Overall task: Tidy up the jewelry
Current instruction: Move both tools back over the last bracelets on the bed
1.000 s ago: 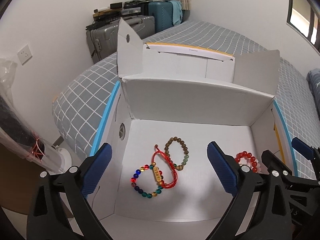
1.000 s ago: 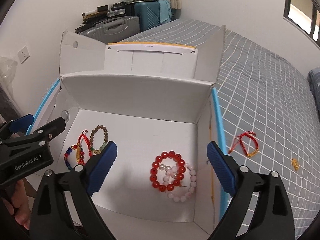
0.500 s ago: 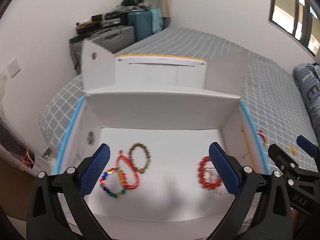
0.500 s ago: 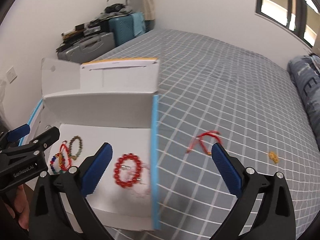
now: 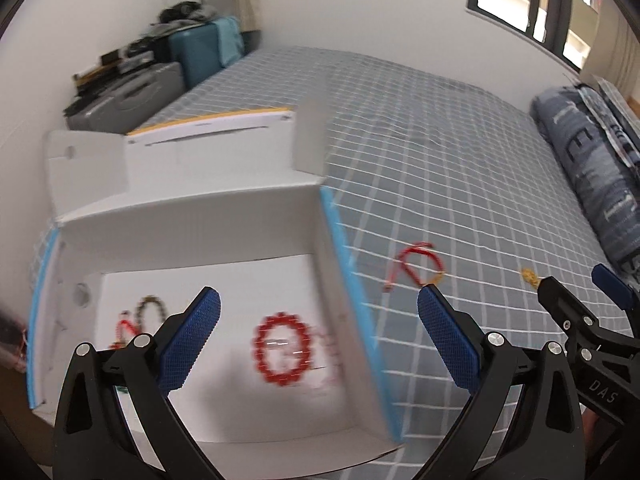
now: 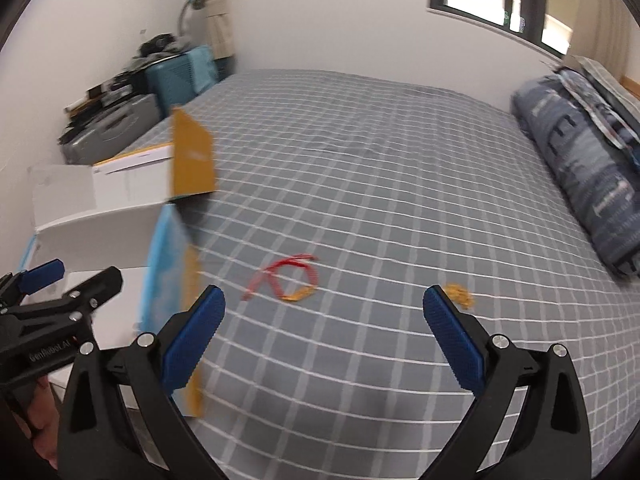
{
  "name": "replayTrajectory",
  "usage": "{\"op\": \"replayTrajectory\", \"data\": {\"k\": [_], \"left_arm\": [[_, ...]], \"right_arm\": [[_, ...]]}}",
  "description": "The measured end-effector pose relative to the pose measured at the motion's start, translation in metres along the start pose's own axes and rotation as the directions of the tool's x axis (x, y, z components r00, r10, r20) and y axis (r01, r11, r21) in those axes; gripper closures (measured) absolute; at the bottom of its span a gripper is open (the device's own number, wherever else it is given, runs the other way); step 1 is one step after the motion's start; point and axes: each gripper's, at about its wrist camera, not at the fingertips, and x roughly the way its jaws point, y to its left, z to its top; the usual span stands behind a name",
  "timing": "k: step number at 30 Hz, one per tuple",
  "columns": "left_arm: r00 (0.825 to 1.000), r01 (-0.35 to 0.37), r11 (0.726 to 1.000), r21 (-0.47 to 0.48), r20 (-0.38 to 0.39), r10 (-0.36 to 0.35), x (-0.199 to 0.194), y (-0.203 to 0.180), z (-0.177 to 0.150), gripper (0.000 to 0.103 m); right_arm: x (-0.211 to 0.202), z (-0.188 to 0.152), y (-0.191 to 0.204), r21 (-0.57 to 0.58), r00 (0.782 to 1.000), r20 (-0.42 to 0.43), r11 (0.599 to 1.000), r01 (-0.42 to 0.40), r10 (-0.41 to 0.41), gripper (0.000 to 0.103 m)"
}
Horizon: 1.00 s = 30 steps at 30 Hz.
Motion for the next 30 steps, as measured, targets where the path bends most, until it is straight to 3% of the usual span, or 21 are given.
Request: {"op": "replayTrajectory", "data": {"k": [7,14,21,30], "left_arm": [[0.995,0.069,0.997,0.025,-0.073,-0.067,0.037,-0.054,0.015,0.006],[0.993,0.063,0.995,0.08,-0.108,-0.054,0.078,-0.104,0.03,0.006],[0.988,0.05,0.99,0.134,-0.149,-0.03,0.126,-0.143,0.037,0.006],[0.975,0.049,0.996,0.076,-0.218,-0.031,0.187,-0.155,0.02,0.006]], "right_arm": [[0.024,0.001,-0.08,0.09,0.996,-0.037,0.992,0.09,-0.086,0.008],[0.076,0.004,-0.136,0.12,0.987,-0.122,0.985,0.123,-0.109,0.008],[0.133,0.002,-0.162,0.124,0.974,-0.203,0.985,0.122,-0.095,0.008],[0.179,-0.003,-0.176,0.142,0.963,-0.266,0.986,0.09,-0.05,0.008]]}}
